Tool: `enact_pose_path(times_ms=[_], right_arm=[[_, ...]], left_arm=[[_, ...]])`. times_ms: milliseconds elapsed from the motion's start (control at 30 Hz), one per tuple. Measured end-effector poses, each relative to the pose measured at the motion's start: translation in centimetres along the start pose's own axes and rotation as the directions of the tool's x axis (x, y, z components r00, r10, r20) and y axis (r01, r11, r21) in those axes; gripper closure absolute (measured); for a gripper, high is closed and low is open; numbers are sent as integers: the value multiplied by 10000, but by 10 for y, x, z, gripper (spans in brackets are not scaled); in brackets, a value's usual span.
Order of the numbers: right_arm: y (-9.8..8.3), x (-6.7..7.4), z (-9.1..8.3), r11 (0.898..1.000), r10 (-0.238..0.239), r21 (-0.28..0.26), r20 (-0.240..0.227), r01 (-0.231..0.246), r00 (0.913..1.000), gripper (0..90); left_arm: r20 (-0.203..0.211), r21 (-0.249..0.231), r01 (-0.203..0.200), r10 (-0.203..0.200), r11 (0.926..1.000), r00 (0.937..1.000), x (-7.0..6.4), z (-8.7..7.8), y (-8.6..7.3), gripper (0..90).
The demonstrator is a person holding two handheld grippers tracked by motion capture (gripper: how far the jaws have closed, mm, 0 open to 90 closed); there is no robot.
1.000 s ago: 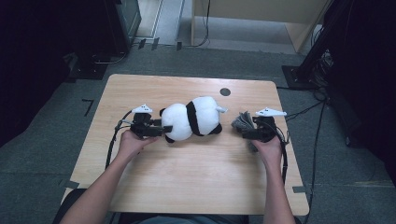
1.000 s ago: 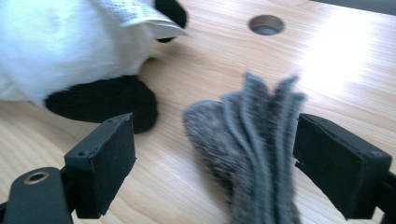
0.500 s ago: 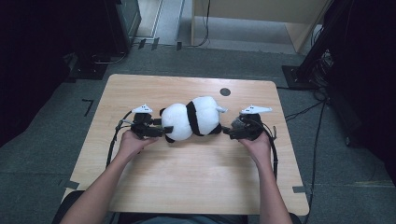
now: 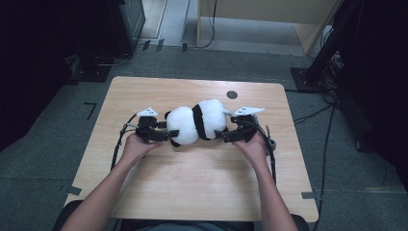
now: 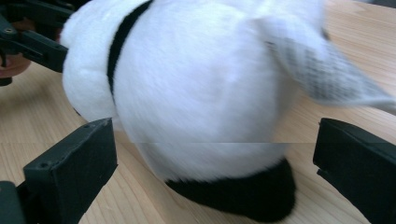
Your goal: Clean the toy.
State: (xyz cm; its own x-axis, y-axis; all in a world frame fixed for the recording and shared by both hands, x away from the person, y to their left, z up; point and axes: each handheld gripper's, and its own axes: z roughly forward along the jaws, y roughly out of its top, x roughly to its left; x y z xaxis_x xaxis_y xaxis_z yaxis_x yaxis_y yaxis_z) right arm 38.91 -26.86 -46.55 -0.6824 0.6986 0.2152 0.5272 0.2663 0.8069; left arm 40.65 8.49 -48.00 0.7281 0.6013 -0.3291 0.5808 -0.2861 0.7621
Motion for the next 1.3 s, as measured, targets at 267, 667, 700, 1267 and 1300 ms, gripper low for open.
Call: enact_pose_path(times_ms=[267, 667, 700, 1267, 1300], right_arm=[[-3, 0, 27, 9998, 4, 180, -134, -2, 9999, 0], [-3, 7, 41, 9972, -692, 366, 1385, 648, 9879, 194], [-3, 7, 40, 9984, -506, 329, 1351, 466, 9895, 238], [16, -4, -14, 9980, -602, -232, -433, 592, 9972, 340], [16, -3, -16, 9966, -806, -246, -625, 792, 9948, 340]], left_arm=[[151, 172, 177, -180, 9997, 9997, -6, 3, 0, 275], [149, -42, 192, -191, 9998, 9997, -13, 7, 1, 274], [117, -64, 141, -141, 9999, 9998, -14, 7, 1, 274], [1150, -868, -899, 996, 9922, 9884, -9, -41, 13, 312], [1364, -879, -1059, 1172, 9905, 9837, -11, -40, 12, 310]])
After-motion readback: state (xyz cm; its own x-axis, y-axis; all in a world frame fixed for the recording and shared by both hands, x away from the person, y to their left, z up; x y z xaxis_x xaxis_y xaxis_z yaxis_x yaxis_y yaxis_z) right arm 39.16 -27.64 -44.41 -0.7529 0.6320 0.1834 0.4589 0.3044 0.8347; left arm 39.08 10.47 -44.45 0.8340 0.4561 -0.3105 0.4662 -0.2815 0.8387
